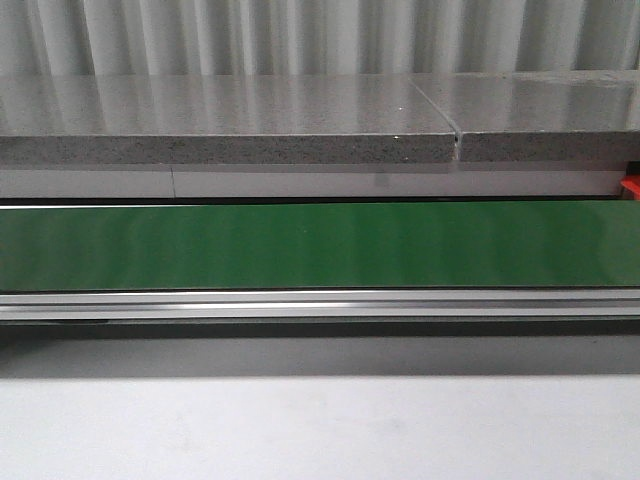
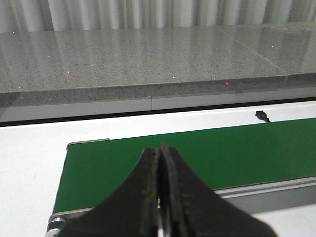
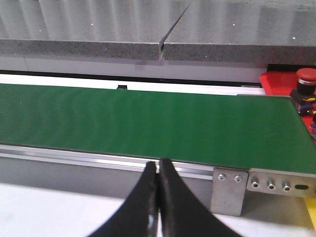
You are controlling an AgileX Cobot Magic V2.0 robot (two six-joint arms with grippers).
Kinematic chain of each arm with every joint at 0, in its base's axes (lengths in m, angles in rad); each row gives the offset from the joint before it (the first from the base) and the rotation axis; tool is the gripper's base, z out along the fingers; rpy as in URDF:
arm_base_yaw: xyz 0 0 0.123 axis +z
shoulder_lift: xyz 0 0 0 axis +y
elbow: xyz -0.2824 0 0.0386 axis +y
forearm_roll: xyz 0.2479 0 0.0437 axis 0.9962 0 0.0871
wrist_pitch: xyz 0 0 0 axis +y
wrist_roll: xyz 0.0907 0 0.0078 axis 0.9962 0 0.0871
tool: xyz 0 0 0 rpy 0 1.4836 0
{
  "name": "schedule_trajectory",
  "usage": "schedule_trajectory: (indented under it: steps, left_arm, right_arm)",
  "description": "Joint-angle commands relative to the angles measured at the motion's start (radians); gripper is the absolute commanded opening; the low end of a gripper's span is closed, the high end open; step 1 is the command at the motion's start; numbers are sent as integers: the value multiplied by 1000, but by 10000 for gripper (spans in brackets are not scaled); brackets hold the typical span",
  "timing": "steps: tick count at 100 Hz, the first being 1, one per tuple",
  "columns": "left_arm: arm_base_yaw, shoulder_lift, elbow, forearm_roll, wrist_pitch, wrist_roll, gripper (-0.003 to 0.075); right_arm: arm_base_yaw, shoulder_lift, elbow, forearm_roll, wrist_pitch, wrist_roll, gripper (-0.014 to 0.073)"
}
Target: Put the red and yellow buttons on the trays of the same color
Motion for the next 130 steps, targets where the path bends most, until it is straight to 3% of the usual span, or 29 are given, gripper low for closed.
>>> schedule_trajectory:
  steps: [1, 130]
  left_arm:
    - [-9, 13, -23, -10, -72, -3, -21]
    - [-9, 13, -15, -10, -87, -3, -21]
  right_arm:
    - [1, -9, -13, -12, -113, 9, -68]
    - [1, -9, -13, -12, -113, 8, -68]
